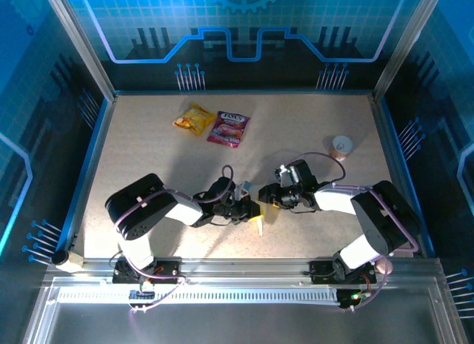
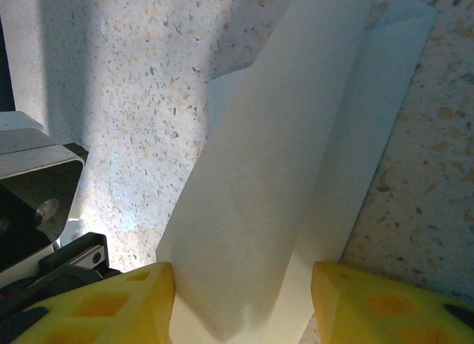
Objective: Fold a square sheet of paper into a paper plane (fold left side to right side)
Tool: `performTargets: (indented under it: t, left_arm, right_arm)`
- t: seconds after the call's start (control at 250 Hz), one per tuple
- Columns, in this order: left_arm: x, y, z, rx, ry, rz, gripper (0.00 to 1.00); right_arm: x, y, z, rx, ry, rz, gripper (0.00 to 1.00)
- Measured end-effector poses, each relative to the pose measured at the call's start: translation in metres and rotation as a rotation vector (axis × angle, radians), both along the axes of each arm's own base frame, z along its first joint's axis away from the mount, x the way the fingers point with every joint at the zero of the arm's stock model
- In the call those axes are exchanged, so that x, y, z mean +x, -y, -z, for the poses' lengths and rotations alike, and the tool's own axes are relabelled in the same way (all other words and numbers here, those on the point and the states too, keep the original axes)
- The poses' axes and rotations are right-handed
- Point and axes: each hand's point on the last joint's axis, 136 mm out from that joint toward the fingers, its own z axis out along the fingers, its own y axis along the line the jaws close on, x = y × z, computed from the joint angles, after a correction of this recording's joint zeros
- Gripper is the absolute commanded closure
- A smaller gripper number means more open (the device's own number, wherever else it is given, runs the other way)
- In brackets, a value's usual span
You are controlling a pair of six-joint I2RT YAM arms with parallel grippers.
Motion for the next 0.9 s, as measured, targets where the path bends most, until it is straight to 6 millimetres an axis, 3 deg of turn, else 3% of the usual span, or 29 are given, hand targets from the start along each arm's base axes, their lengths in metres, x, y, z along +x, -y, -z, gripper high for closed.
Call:
performTargets:
  t: [0.332,0.735,0.899]
  left_arm:
    - [-0.001,-0.001,0.005,-0.007,-0.018,-0.012,0.93]
    - [-0.004,-0.005,0.008,-0.004,-0.02,-0.013,0.76]
    - [-0.004,-0.011,0.003,0.004,-0.006,-0.027,0.65]
  right_arm:
    - [0.001,-0.002,0.002,-0.006,-0.015,0.001,0.5]
    - [0.001,-0.002,0.009,-0.062,-0.084,0.005,0.52]
    - [0.002,-0.001,0.009,-0.065,-0.089,0.005,0.52]
